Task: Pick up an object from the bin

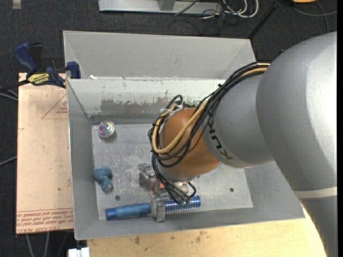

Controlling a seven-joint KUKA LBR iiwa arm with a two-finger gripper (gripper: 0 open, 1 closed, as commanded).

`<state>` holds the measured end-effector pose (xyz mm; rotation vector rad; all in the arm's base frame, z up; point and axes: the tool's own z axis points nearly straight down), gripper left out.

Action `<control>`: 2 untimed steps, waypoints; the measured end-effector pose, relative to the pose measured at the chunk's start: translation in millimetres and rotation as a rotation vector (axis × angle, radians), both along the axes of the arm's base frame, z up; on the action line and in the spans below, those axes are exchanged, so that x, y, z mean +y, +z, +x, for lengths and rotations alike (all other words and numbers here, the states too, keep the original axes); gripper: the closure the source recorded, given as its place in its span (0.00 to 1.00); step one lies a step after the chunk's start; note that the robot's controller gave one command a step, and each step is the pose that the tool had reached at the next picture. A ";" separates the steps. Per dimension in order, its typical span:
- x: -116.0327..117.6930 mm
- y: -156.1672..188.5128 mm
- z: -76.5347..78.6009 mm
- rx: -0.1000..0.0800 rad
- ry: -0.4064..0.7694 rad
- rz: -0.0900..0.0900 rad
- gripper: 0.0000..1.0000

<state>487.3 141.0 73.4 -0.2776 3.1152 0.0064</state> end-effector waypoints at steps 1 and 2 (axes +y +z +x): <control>-65.2 27.7 4.8 0.009 0.029 -0.007 0.00; -49.2 40.9 -8.0 0.013 0.134 -0.005 0.00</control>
Offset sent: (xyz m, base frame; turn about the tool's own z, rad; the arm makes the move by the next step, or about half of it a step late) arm 0.0030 -0.0614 0.0266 -0.0371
